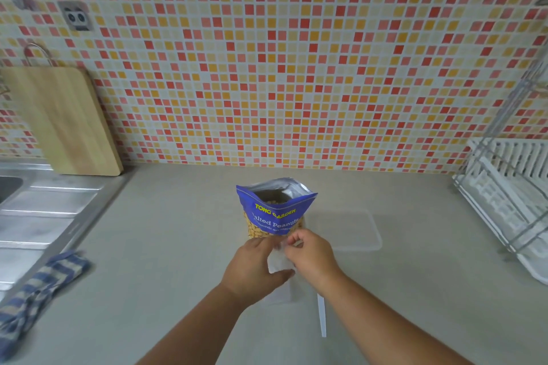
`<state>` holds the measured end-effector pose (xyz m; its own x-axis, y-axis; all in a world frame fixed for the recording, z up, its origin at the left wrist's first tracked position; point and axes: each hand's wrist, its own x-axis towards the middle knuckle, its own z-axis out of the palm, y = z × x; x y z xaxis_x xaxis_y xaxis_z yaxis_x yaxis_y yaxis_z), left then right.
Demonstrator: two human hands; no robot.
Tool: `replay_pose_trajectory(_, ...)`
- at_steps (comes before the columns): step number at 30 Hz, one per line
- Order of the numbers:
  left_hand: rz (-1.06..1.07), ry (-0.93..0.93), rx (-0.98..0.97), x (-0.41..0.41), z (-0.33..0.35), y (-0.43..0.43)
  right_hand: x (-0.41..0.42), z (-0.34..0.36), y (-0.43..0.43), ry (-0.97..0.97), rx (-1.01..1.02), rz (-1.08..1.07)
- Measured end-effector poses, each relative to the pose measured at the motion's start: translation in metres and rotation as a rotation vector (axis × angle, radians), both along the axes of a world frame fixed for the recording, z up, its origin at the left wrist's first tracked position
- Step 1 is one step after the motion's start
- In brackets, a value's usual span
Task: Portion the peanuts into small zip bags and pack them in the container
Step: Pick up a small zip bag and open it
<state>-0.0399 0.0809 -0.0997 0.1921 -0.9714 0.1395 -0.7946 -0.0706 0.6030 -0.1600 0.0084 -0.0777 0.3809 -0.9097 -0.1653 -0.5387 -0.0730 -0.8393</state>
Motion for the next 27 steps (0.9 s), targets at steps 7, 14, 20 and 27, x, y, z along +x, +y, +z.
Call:
replay_pose_trajectory(7, 0.028, 0.111, 0.032, 0.002, -0.001, 0.002, -0.005, 0.000, 0.003, 0.038, -0.040, -0.037)
replay_pose_trajectory(14, 0.073, 0.153, 0.040, 0.007, 0.002, 0.007, -0.035, -0.024, -0.002, 0.715, -0.116, 0.001)
replay_pose_trajectory(20, 0.070, 0.179, 0.051, 0.004, -0.001, 0.008, -0.041, -0.046, -0.004, 0.767, 0.084, -0.043)
replay_pose_trajectory(27, 0.043, 0.193, 0.044, 0.005, -0.002, 0.011, -0.045, -0.046, -0.007, 0.606, 0.209, -0.001)
